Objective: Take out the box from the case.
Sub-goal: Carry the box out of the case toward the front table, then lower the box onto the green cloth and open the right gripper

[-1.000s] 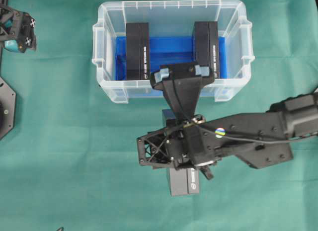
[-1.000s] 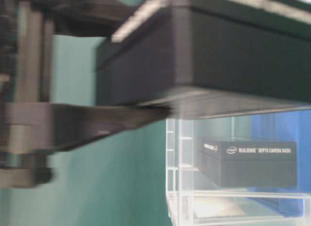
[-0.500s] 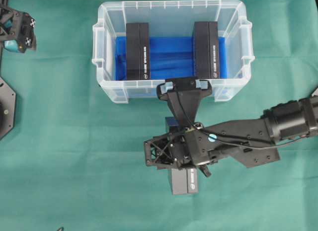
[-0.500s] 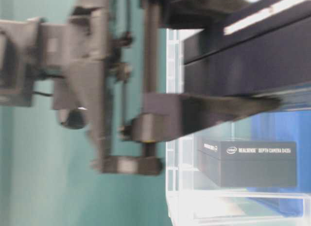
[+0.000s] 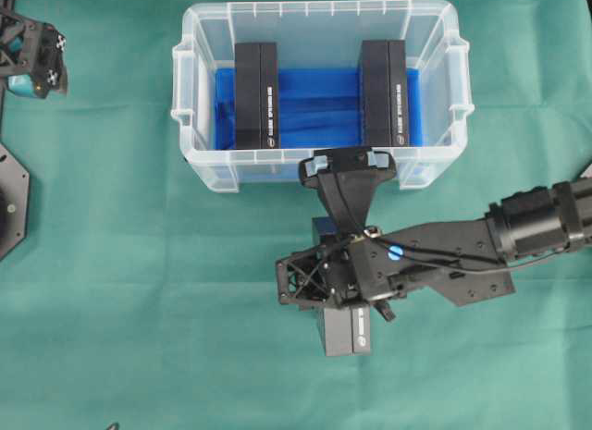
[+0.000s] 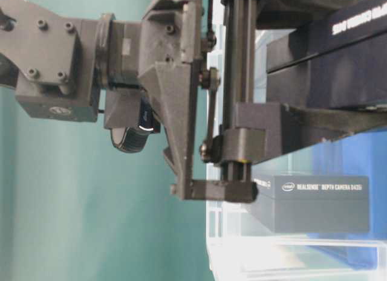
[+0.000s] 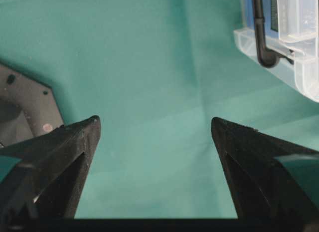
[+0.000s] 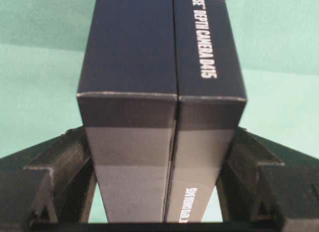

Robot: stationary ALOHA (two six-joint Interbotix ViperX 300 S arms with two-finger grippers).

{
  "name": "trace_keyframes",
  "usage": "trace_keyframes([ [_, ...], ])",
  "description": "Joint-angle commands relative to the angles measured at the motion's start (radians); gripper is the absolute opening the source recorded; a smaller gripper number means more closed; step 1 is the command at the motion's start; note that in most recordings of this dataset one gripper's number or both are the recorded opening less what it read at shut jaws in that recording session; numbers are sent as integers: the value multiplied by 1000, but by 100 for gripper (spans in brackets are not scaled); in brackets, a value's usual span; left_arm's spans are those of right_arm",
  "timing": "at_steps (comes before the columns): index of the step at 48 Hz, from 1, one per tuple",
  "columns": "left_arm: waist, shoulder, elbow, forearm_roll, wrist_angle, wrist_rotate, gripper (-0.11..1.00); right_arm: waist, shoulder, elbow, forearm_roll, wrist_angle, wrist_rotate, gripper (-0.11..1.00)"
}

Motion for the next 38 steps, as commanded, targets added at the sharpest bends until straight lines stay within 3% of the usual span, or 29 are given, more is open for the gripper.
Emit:
trace_keyframes([
  [1, 5, -6, -11, 3, -3, -2, 92, 2, -20, -11, -2, -5, -3, 66],
  [38, 5, -6, -11, 5, -3, 2, 92, 11, -34, -14, 2, -44, -5, 66],
])
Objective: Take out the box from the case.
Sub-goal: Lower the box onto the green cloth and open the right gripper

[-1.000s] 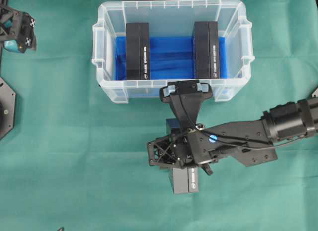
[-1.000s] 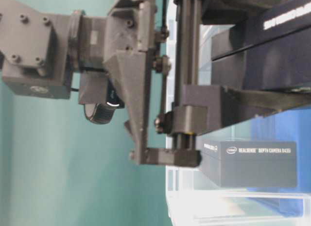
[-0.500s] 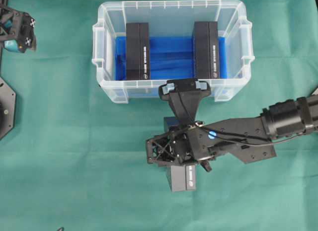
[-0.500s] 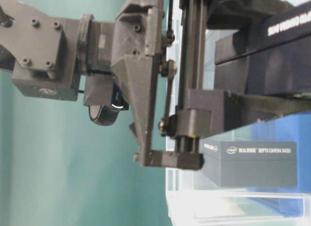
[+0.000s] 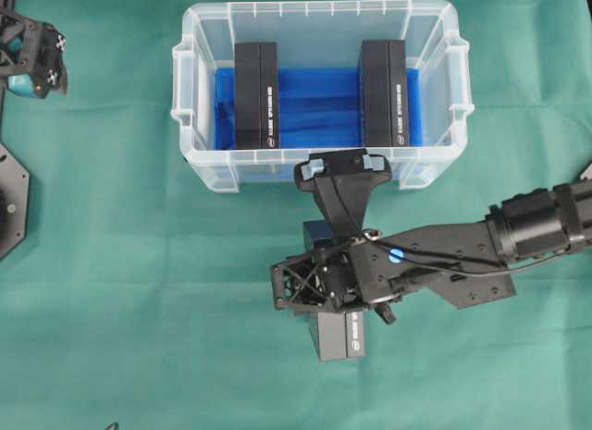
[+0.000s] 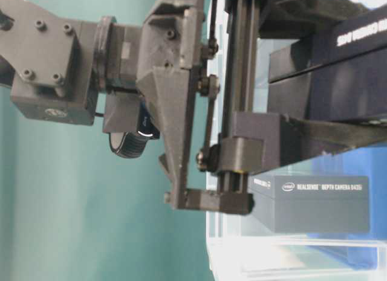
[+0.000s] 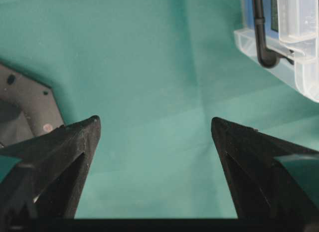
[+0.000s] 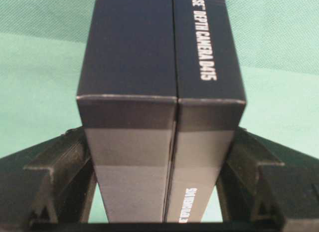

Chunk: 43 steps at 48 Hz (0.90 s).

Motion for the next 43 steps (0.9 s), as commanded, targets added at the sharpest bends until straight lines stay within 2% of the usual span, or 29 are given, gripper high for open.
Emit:
trace_keyframes([
  [1, 5, -6, -11, 5, -3, 2, 92, 3, -34, -15, 0, -5, 0, 66],
  [11, 5, -6, -11, 3, -3, 0, 92, 3, -37, -15, -2, -6, -9, 67],
  [13, 5, -6, -11, 3, -3, 0, 92, 3, -40, -15, -6, -3, -9, 72],
  [17, 5, -6, -11, 5, -3, 0, 92, 3, -43, -17, -20, 5, -5, 89],
  [19, 5, -6, -11, 3, -3, 0, 92, 3, -44, -18, -23, 9, -3, 93],
  [43, 5, -6, -12, 3, -3, -6, 92, 2, -64, -21, -26, 26, -5, 91],
])
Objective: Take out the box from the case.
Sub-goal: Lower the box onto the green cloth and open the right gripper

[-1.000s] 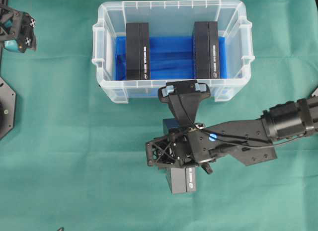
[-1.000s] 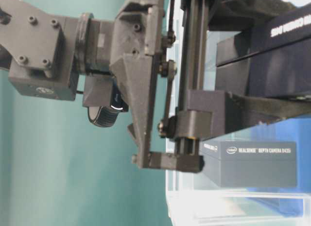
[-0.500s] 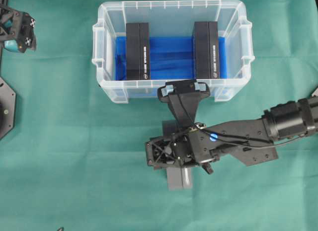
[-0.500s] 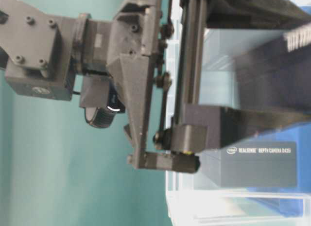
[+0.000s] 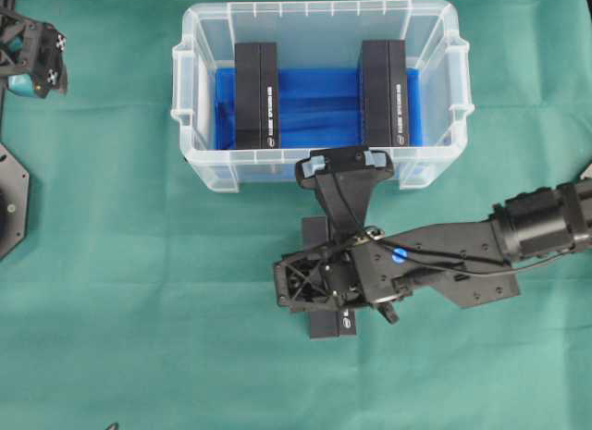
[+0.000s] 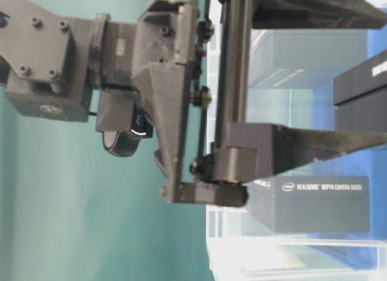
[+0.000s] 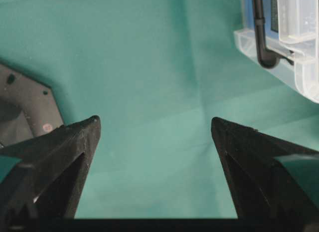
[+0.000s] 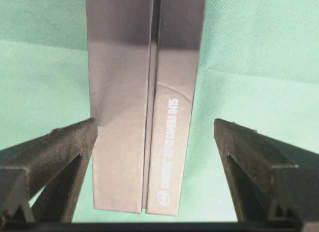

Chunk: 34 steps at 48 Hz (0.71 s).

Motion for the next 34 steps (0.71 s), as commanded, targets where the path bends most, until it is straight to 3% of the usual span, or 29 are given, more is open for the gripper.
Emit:
trace_keyframes([
  [1, 5, -6, -9, 2, -3, -2, 92, 2, -57, -20, -3, 2, 0, 91],
  [11, 5, -6, -9, 2, -3, -5, 92, -2, -110, -40, -11, 55, 0, 91],
  [28, 5, -6, -11, 2, -3, -5, 92, -11, -161, -224, -138, 290, -6, 91],
  [34, 5, -6, -11, 3, -3, -5, 92, -11, -160, -261, -146, 328, -23, 90],
])
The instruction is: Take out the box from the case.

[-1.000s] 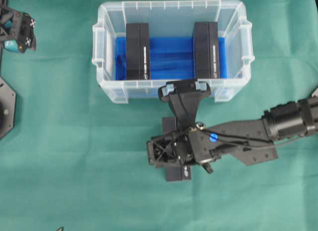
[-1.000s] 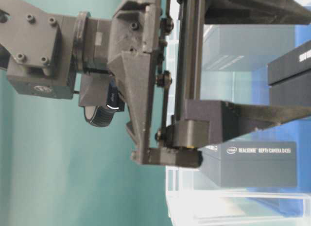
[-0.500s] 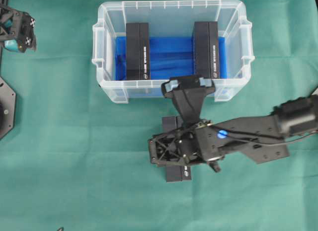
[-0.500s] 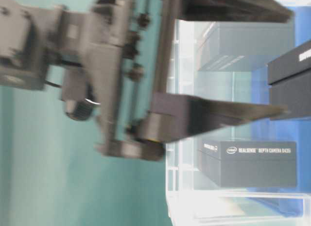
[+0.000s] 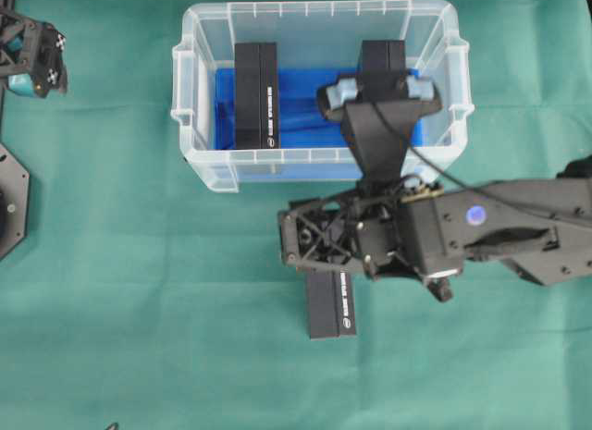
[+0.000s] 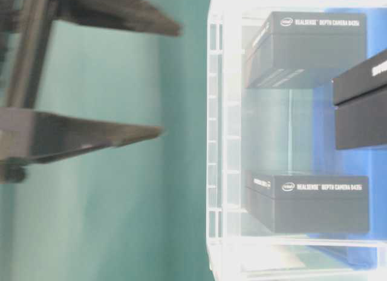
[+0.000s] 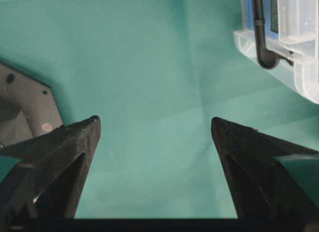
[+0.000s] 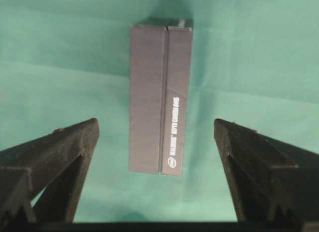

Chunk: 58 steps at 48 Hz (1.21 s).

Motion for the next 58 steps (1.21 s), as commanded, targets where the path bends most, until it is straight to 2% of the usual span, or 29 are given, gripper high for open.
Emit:
trace_keyframes([
  [1, 5, -8, -12, 3, -3, 0, 92, 2, -34, -43, -8, 21, -11, 90],
  [18, 5, -14, -8, 3, -3, 2, 92, -5, -32, -41, -6, 28, -25, 90],
  [30, 5, -35, 6, 3, -3, 0, 92, -3, -67, 15, 14, 29, -49, 90],
  [43, 5, -69, 21, 2, -3, -26, 92, 11, -207, 216, 28, -12, -57, 90],
  [49, 5, -83, 26, 2, -3, -34, 92, 35, -316, 350, 32, -44, -43, 90],
  [58, 2, -87, 29, 3, -9, -29, 92, 67, -456, 497, 40, -46, -8, 90],
])
